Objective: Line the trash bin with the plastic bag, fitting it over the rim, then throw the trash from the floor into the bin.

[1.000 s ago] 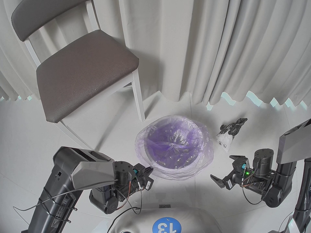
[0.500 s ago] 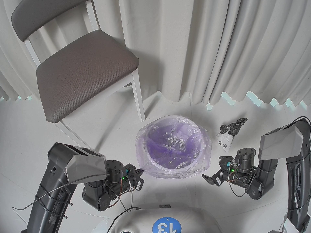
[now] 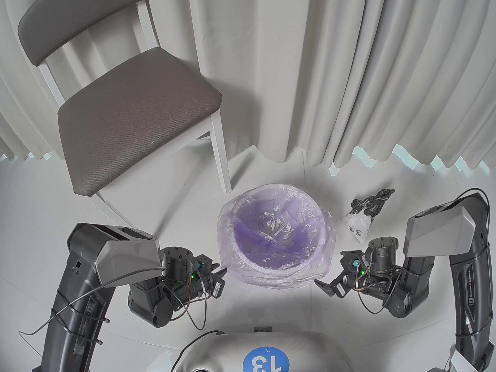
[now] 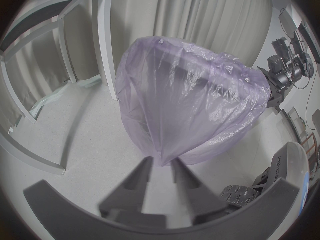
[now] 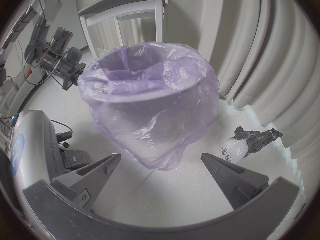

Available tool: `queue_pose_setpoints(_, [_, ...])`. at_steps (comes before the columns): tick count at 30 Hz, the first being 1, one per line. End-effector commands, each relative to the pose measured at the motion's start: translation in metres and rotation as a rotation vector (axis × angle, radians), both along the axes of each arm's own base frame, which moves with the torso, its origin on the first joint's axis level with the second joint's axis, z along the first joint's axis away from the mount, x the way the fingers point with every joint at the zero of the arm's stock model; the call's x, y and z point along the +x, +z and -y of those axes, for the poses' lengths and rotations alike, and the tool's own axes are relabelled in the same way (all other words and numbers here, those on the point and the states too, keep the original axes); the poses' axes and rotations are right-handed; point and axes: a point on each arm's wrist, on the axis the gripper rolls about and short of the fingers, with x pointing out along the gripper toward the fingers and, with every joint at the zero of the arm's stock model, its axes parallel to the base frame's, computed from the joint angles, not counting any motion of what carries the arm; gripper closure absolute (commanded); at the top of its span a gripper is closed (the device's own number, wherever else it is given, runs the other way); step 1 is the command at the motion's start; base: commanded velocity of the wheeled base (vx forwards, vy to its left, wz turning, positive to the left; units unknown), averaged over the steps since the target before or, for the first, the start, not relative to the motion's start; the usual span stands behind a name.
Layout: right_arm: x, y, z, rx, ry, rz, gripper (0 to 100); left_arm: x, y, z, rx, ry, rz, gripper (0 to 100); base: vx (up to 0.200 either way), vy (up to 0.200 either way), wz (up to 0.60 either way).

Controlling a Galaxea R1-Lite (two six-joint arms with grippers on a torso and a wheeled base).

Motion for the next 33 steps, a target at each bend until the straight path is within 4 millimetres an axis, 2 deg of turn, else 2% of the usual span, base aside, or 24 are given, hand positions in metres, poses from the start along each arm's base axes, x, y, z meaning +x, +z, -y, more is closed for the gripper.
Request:
queue_pose_setpoints(1, [-0.016,0.016,-0.009,0.004,0.042,0.017,0,-0.002,0.0,-0.001,-0.007,0.0,0.012,0,0.0,0.0,0.0])
queue_pose_setpoints(5, [-0.027,0.016,-0.025,0.009,0.087,0.028,0,-0.015,-0.002,-0.007,-0.009,0.001,0.02,0,0.0,0.0,0.0])
queue_pose_setpoints(8, [-0.028,0.008,-0.035,0.004,0.101,0.035,0,-0.024,-0.004,-0.011,-0.011,-0.001,0.024,0,0.0,0.0,0.0])
queue_pose_setpoints(13, [-0.015,-0.006,-0.041,-0.002,0.079,0.049,0,-0.029,-0.007,-0.013,-0.029,0.004,0.041,0,0.0,0.0,0.0])
queue_pose_setpoints(21, [0.002,-0.013,-0.048,0.071,0.031,0.076,0,-0.035,-0.008,-0.014,-0.055,0.023,-0.002,0,0.0,0.0,0.0])
queue_pose_setpoints(22, [0.002,-0.014,-0.048,0.075,0.03,0.078,100,-0.036,-0.008,-0.014,-0.054,0.023,-0.003,0,0.0,0.0,0.0])
queue_pose_setpoints(33, [0.015,-0.013,-0.029,0.079,-0.032,0.063,100,-0.039,-0.009,-0.012,-0.055,0.041,-0.017,0,0.0,0.0,0.0])
